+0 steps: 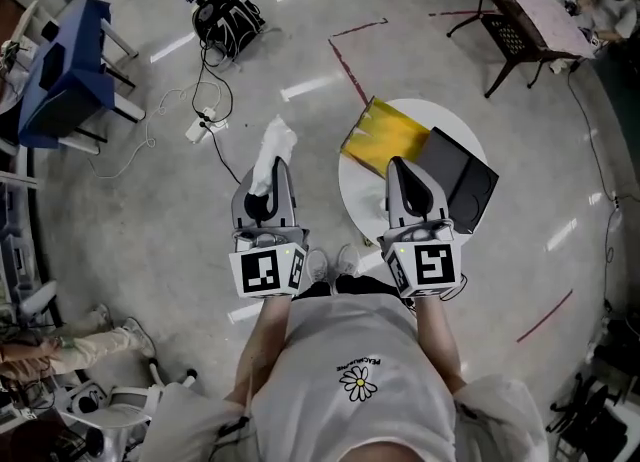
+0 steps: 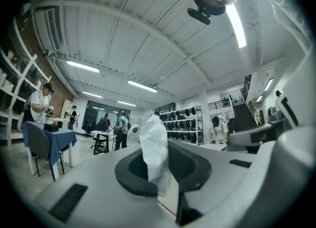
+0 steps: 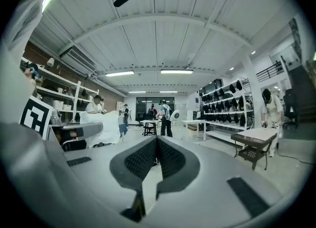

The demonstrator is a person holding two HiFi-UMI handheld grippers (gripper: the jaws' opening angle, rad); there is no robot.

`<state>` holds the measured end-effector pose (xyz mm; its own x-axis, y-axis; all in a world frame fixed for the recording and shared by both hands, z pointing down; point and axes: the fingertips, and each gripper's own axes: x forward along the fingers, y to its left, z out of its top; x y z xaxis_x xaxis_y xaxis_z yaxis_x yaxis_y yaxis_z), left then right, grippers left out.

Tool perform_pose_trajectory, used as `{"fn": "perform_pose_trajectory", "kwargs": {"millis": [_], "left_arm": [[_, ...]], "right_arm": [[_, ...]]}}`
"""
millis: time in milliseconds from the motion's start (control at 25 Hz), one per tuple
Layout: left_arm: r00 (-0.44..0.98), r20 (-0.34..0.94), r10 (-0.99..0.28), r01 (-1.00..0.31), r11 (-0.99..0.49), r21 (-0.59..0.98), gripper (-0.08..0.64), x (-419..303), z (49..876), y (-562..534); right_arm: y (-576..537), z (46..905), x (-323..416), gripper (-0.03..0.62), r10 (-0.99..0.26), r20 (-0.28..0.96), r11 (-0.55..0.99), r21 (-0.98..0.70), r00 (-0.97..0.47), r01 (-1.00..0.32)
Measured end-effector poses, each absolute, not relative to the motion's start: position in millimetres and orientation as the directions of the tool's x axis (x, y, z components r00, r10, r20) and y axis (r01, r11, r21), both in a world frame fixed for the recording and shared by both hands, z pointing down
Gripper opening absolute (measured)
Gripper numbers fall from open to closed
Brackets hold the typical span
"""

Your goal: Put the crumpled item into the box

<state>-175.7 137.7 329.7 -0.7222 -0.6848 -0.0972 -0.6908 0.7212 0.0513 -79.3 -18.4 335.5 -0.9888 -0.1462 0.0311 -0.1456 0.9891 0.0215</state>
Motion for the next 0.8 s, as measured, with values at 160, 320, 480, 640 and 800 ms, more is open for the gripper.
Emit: {"fn": "perform_pose_trajectory", "kwargs": {"millis": [160,320,480,640,800], "left_arm": [[-0.702,-0.103,-0.704,-0.71,0.703,0.037,0.043,-175.4,321.8,115.5],[-0.638,-0.117,-0.761,-0.766,0.643,-0.005,0.041,-169.4,316.3,82.5],[-0.557,-0.105,-0.824,-0.828,0.56,-0.008,0.041,-165.3,317.9,45.5],[-0.481,-0.098,-0.871,-0.875,0.484,-0.013,0.041,-162.1,319.6,6.7],[-0.361,-0.089,-0.929,-0.932,0.363,-0.016,0.041,-161.3,317.0,-22.0]], "right_arm": [[-31.7,336.4,-73.2,0.003,-0.165,0.026,0.986,0.005,-0.986,-0.165],[-49.3,340.9,-64.4,0.003,-0.215,0.016,0.977,-0.002,-0.976,-0.215],[-69.9,340.5,-52.9,0.003,-0.296,0.01,0.955,-0.018,-0.955,-0.296],[-99.0,338.8,-41.3,0.003,-0.383,0.01,0.923,-0.021,-0.924,-0.383],[-111.2,331.5,-23.3,0.003,-0.513,0.007,0.858,-0.025,-0.858,-0.513]]}}
